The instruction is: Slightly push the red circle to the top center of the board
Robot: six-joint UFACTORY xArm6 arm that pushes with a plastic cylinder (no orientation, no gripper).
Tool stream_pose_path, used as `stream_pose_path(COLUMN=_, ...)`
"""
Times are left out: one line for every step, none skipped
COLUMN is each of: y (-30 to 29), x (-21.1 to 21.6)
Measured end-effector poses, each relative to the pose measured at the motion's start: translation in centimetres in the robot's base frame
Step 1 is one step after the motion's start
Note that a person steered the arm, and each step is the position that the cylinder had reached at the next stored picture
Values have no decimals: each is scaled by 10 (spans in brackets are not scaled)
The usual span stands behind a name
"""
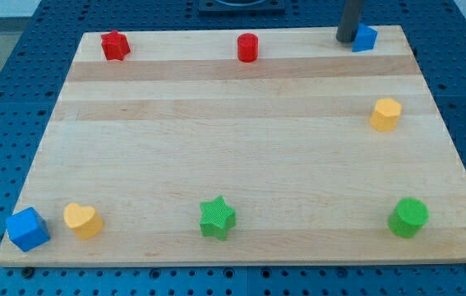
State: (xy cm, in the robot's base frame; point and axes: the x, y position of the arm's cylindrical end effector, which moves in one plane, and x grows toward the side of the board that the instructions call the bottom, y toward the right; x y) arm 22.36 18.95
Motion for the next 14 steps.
stream_pose_path(y=0, x=0)
stream_pose_path(y=-34, x=4)
stream_pose_path(y=-87, x=21)
stream_pose_path(y=-118, x=45)
stream_pose_path(y=-128, x=55)
stream_pose_path(y=-160, x=55)
stream_pose_path(y=-177, x=55)
stream_pose_path(y=-177, x=55)
stream_pose_path(y=-177, x=55)
stream_pose_path(y=-177, x=51)
stream_pose_path(y=-177, x=51)
stream_pose_path(y=-177, x=47)
stream_pose_path(y=-177, x=41)
stream_pose_path(y=-177, x=46)
